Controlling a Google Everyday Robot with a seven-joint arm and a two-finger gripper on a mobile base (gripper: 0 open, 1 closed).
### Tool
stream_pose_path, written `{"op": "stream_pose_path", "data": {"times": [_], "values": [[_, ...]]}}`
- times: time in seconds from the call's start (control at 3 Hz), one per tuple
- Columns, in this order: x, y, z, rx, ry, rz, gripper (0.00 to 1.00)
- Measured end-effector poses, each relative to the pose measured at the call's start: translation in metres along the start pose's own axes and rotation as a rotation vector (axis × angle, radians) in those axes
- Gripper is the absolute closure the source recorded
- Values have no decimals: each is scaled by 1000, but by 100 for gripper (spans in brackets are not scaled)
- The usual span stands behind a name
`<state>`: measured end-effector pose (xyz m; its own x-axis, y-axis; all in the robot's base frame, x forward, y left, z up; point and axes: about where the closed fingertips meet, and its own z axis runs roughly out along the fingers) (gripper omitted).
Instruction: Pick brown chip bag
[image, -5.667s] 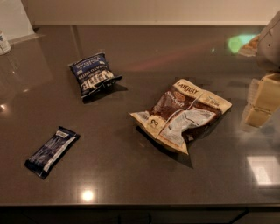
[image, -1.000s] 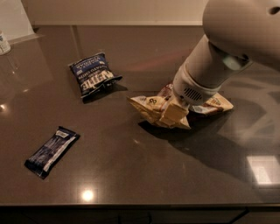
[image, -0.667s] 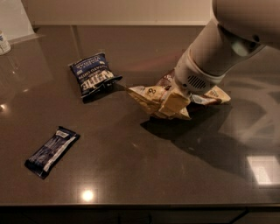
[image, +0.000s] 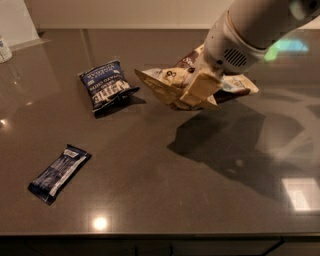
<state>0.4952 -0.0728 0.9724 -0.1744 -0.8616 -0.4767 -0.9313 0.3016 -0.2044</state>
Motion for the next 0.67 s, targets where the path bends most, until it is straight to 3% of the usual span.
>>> {"op": "stream_pose_path", "data": {"times": [0.33,0.67], "values": [[-14,-2,-20,9,-41,-45,100],[-15,-2,-22,12,-45,-51,100]]}}
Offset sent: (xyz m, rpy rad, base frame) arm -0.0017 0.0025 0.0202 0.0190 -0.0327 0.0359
